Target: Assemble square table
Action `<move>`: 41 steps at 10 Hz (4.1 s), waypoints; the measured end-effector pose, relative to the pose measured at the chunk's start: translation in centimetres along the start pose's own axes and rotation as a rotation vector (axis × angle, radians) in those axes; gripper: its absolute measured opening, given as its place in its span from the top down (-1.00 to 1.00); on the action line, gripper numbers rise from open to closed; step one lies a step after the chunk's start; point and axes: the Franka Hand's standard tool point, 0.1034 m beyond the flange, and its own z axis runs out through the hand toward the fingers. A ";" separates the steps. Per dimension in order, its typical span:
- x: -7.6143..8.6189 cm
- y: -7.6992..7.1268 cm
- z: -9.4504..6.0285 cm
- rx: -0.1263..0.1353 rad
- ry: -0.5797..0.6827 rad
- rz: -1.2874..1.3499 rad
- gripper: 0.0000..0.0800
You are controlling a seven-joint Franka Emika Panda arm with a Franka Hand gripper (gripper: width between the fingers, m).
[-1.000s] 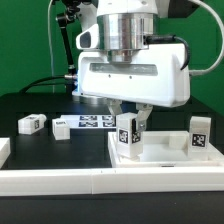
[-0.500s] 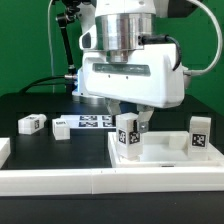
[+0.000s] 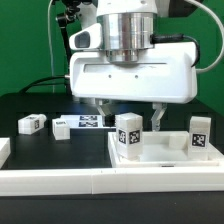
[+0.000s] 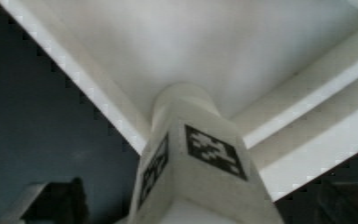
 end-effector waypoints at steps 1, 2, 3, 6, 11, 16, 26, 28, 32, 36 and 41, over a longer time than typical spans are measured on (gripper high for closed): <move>0.0 0.1 0.0 0.000 0.000 -0.112 -0.62; 0.0 0.1 0.1 -0.001 0.000 -0.199 -0.62; 0.1 0.1 0.1 -0.002 0.005 -0.308 -0.62; 0.1 0.0 -0.1 -0.005 0.007 -0.561 -0.62; 0.2 0.3 0.0 -0.012 0.006 -0.796 -0.40; 0.2 0.2 0.0 -0.009 0.007 -0.602 0.28; 0.0 0.3 0.3 0.010 -0.003 0.523 0.27; 0.0 0.3 0.3 0.012 -0.005 0.653 0.27; -0.1 0.3 0.3 0.017 -0.007 0.769 -0.01; 0.0 0.1 0.2 0.018 -0.001 0.452 -0.56; -0.1 0.1 0.3 0.018 0.005 -0.114 -0.62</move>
Offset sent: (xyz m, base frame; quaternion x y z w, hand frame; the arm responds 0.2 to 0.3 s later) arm 0.0018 0.0049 0.0004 -0.0026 -0.0074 -0.2661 0.9639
